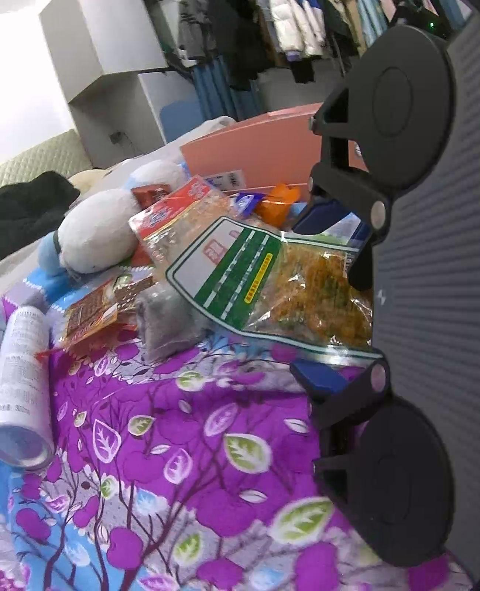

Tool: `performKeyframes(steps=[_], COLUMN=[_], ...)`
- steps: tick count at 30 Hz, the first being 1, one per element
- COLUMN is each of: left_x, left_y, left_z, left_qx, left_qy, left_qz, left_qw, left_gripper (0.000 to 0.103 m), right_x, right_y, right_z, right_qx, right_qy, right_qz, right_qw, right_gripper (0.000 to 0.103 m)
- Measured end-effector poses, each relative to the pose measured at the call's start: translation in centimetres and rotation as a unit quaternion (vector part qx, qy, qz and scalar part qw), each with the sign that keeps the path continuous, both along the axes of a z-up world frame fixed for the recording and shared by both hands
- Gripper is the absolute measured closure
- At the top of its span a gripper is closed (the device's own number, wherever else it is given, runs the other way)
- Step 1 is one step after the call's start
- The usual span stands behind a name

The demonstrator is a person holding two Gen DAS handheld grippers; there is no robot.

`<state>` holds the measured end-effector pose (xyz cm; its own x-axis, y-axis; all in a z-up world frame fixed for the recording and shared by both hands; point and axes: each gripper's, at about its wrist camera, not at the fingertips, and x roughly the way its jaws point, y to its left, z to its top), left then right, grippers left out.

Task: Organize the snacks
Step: 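Reach the left gripper to the green-labelled clear snack bag and grasp it, then lift the green-labelled bag with the left gripper while the right gripper grasps the orange-and-clear snack bag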

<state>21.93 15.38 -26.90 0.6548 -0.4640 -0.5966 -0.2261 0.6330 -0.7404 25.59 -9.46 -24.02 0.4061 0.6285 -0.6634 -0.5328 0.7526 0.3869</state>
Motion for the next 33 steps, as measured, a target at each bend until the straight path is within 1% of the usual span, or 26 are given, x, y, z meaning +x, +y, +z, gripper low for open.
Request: performKeyframes(steps=[3, 4, 6, 7, 9, 11, 12, 14, 16, 18, 19, 20, 21, 22, 25, 27, 30, 33], left_x=[-2.0, -2.6, -4.0, -4.7, -5.6, -6.4, -6.7, -7.1, -7.3, -7.3, -7.2, -7.1, -7.1, -7.1, -7.2, -7.3, -7.2, -7.0], left_y=[-0.6, -0.9, -1.6, -1.9, -2.4, -2.9, -3.2, -3.5, -3.6, -3.7, -3.7, -3.6, -3.5, -3.2, -2.4, -2.1, -2.0, -2.0], left_z=[0.4, 0.5, 0.7, 0.8, 0.8, 1.2, 1.5, 2.0, 2.4, 2.7, 2.8, 2.9, 2.9, 2.7, 2.2, 2.1, 2.2, 2.3], left_qx=[0.010, 0.010, 0.015, 0.018, 0.013, 0.014, 0.020, 0.021, 0.017, 0.024, 0.033, 0.047, 0.055, 0.055, 0.058, 0.066, 0.074, 0.082], left_qy=[0.003, 0.005, 0.005, 0.001, 0.004, -0.004, -0.008, -0.011, -0.015, -0.018, -0.018, -0.018, -0.016, -0.013, -0.011, -0.012, -0.015, -0.016], left_qz=[0.002, -0.001, 0.002, 0.004, 0.010, 0.012, 0.011, 0.010, 0.009, 0.010, 0.017, 0.025, 0.033, 0.039, 0.050, 0.055, 0.056, 0.053], left_qw=[0.9999, 0.9999, 0.9999, 0.9998, 0.9999, 0.9998, 0.9997, 0.9997, 0.9997, 0.9995, 0.9991, 0.9984, 0.9978, 0.9976, 0.9970, 0.9963, 0.9956, 0.9951], left_gripper=[0.027, 0.031, 0.035, 0.038, 0.042, 0.051, 0.052, 0.060, 0.065, 0.071, 0.077, 0.083, 0.088, 0.088, 0.089, 0.089, 0.089, 0.089], right_x=[-1.6, -2.3, -3.6, -4.2, -5.4, -6.3, -6.7, -7.5, -7.8, -7.7, -7.6, -7.3, -7.1, -7.0, -6.4, -5.9, -4.7, -3.1], right_y=[-0.4, -0.6, -1.0, -1.1, -1.3, -1.5, -1.8, -2.2, -2.7, -3.4, -3.5, -3.7, -3.8, -3.9, -4.1, -4.4, -4.4, -4.0], right_z=[0.2, 0.3, 0.8, 1.2, 1.8, 2.2, 2.5, 3.0, 3.3, 3.5, 3.5, 3.5, 3.5, 3.5, 3.5, 3.5, 3.4, 3.4], right_qx=[0.013, 0.019, 0.029, 0.032, 0.028, 0.018, 0.017, 0.014, 0.019, 0.028, 0.030, 0.031, 0.028, 0.025, 0.016, 0.009, -0.012, -0.008], right_qy=[-0.004, -0.001, -0.001, -0.003, -0.010, -0.008, -0.013, -0.021, -0.017, -0.008, -0.003, -0.001, -0.003, -0.007, -0.020, -0.028, -0.046, -0.059], right_qz=[-0.004, -0.005, -0.005, -0.003, -0.006, -0.017, -0.021, -0.027, -0.037, -0.045, -0.048, -0.052, -0.057, -0.060, -0.066, -0.090, -0.141, -0.180], right_qw=[1.000, 1.000, 1.000, 0.999, 1.000, 1.000, 1.000, 0.999, 0.999, 0.999, 0.998, 0.998, 0.998, 0.998, 0.998, 0.995, 0.989, 0.982], right_gripper=[0.076, 0.076, 0.076, 0.076, 0.076, 0.075, 0.075, 0.075, 0.074, 0.074, 0.072, 0.065, 0.061, 0.055, 0.054, 0.054, 0.054, 0.054])
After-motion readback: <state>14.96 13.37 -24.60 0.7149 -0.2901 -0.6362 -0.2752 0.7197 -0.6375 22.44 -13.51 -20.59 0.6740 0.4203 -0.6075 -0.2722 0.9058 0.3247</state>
